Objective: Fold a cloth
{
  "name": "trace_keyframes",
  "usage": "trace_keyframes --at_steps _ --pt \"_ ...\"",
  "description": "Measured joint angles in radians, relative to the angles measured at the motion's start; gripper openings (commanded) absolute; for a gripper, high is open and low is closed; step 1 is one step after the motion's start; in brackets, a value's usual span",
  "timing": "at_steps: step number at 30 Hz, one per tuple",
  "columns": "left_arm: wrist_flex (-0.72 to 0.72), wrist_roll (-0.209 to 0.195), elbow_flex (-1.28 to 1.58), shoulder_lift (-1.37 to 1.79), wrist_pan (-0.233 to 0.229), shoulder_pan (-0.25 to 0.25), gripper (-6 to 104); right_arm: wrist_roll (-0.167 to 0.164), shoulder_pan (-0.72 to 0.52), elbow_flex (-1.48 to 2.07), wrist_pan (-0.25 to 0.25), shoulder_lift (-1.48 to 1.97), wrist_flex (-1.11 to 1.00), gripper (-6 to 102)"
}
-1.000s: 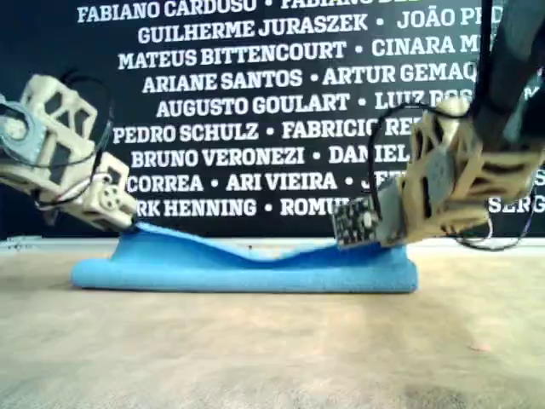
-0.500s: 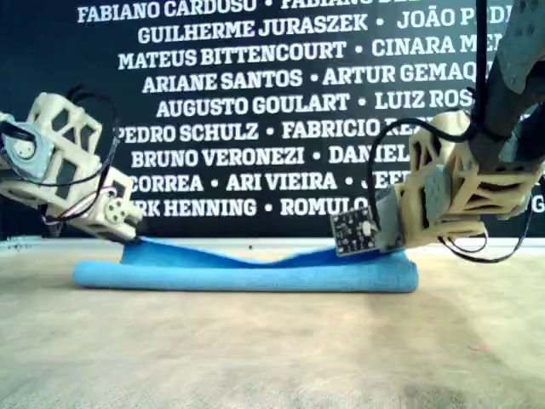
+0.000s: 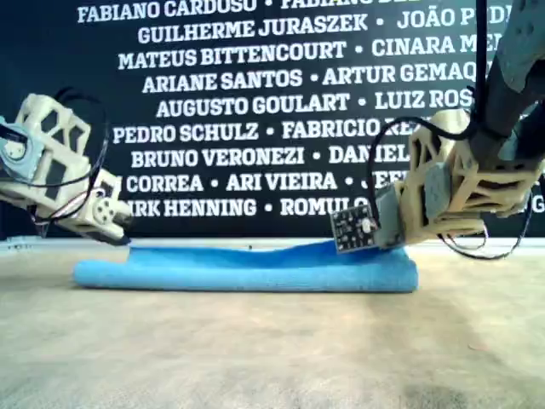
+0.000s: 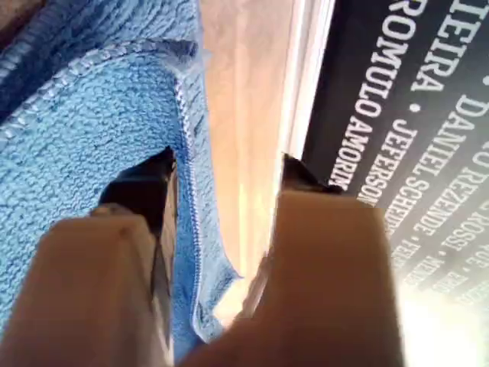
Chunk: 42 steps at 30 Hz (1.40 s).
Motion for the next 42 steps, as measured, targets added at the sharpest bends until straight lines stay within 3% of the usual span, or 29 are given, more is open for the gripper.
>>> trace_keyframes --at_steps 6,10,14,18,21,27,30,34,42 --pt "0.0 0.0 0.0 0.0 0.0 0.0 82 0.0 0.0 -0.002 -0.003 0.048 0.0 57" --pt "0.0 0.003 0.0 0.005 0.0 0.0 83 -0.014 -0.005 -0.002 -0.069 0.051 0.002 63" --pt "0.0 0.003 0.003 0.051 0.003 0.0 83 -0.08 -0.006 -0.002 -0.135 0.052 0.078 67" --pt "0.0 0.003 0.055 0.153 0.003 0.0 83 -0.147 -0.005 0.0 -0.14 0.052 0.209 69" --pt "0.0 0.003 0.147 0.247 0.003 0.0 83 -0.152 0.0 0.002 -0.097 0.078 0.261 69" --pt "0.0 0.003 0.374 0.457 0.003 0.0 83 -0.163 -0.008 -0.002 0.1 0.209 0.314 69" --pt "0.003 0.003 0.491 0.58 0.003 0.0 83 -0.166 -0.014 0.0 0.143 0.258 0.377 69" --pt "0.003 0.003 0.693 0.779 0.003 0.0 83 -0.163 -0.011 0.0 0.149 0.35 0.572 69" --pt "0.003 0.003 1.201 1.339 0.0 0.0 83 -0.163 0.02 0.114 0.144 0.676 1.18 69"
